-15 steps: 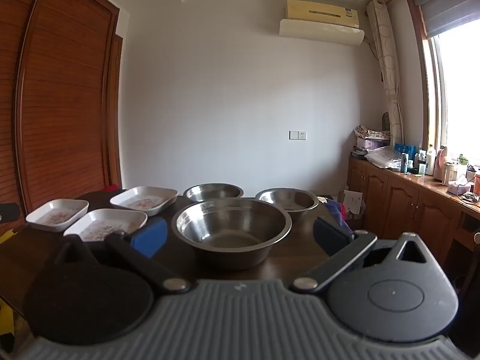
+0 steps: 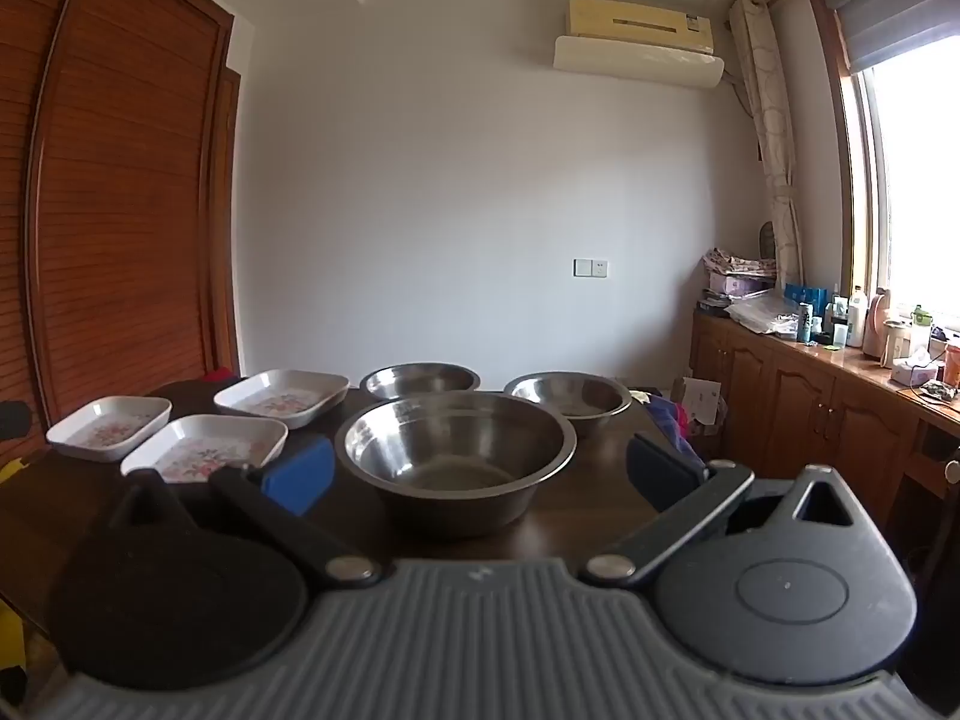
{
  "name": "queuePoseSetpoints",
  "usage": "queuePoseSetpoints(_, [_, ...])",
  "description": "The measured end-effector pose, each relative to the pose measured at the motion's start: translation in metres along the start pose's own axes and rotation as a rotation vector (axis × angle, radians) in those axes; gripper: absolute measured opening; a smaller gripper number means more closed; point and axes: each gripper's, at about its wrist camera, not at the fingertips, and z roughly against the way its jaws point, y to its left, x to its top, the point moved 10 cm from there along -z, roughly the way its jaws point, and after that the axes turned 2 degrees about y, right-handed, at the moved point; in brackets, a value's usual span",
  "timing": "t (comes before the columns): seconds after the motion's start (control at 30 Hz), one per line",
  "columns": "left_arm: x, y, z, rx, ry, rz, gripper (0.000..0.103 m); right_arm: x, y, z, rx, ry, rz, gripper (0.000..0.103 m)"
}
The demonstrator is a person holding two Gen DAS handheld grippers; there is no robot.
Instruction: Organize plates and bowls
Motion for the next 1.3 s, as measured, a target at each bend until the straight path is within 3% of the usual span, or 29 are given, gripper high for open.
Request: queuePoseSetpoints(1.3, [-0.0007,-0.0021,0.0032,-0.001,-0.002,0.005,0.103,-0.0046,-0.0031,-0.0030,-0.008,-0.005,-0.002,0.103])
